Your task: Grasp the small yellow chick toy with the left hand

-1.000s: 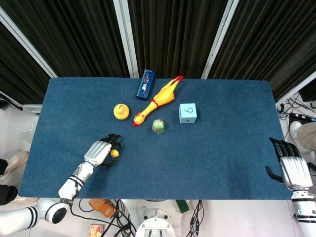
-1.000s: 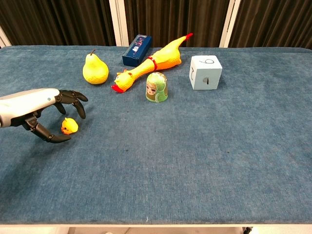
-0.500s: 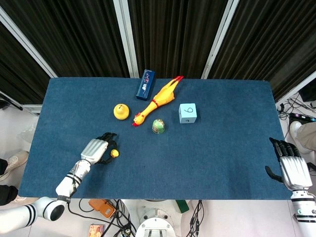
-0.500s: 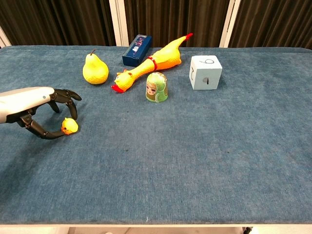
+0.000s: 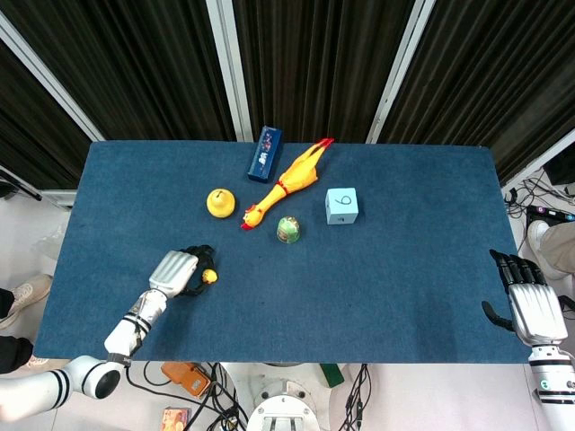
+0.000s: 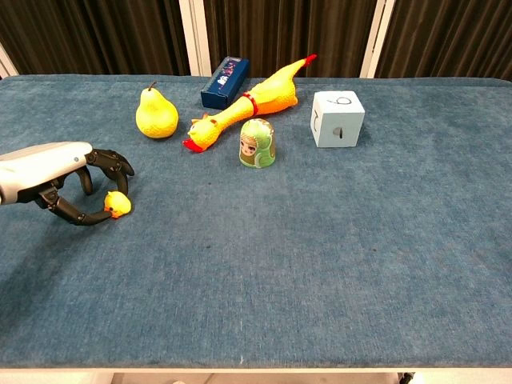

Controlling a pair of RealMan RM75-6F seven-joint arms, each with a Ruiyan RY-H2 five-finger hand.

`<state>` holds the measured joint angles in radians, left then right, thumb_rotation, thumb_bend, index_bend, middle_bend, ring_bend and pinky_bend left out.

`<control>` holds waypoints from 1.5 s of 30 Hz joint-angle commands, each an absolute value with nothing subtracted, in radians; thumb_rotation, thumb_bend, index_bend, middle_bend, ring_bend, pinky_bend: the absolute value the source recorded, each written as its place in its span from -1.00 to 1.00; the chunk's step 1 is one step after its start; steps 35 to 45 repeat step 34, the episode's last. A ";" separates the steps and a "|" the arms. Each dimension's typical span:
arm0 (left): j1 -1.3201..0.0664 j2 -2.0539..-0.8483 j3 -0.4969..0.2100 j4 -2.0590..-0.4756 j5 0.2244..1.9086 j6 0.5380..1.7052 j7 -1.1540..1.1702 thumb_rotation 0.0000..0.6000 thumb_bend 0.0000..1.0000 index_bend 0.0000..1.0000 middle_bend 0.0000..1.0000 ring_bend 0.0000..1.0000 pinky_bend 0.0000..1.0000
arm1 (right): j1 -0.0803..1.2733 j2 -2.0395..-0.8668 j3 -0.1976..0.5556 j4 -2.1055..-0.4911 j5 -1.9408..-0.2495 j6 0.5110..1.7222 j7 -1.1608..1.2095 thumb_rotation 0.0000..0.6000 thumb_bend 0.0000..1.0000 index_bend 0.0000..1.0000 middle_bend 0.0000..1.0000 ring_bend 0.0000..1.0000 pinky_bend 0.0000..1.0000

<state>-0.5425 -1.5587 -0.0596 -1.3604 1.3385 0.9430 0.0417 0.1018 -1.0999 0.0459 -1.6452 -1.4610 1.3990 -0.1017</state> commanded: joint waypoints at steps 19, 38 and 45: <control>-0.538 -1.195 -0.167 -1.734 1.321 1.098 0.225 1.00 -0.35 0.07 -0.31 -0.24 -0.12 | 0.099 -1.098 0.043 -1.647 -1.464 1.403 -0.099 1.00 -0.19 -0.77 -0.62 -0.68 -0.68; -0.438 -0.916 -0.231 -1.925 1.393 1.294 0.114 1.00 -0.36 0.07 -0.31 -0.24 -0.12 | 0.096 -1.100 0.041 -1.650 -1.464 1.406 -0.102 1.00 -0.19 -0.77 -0.62 -0.68 -0.68; -0.438 -0.916 -0.231 -1.925 1.393 1.294 0.114 1.00 -0.36 0.07 -0.31 -0.24 -0.12 | 0.096 -1.100 0.041 -1.650 -1.464 1.406 -0.102 1.00 -0.19 -0.77 -0.62 -0.68 -0.68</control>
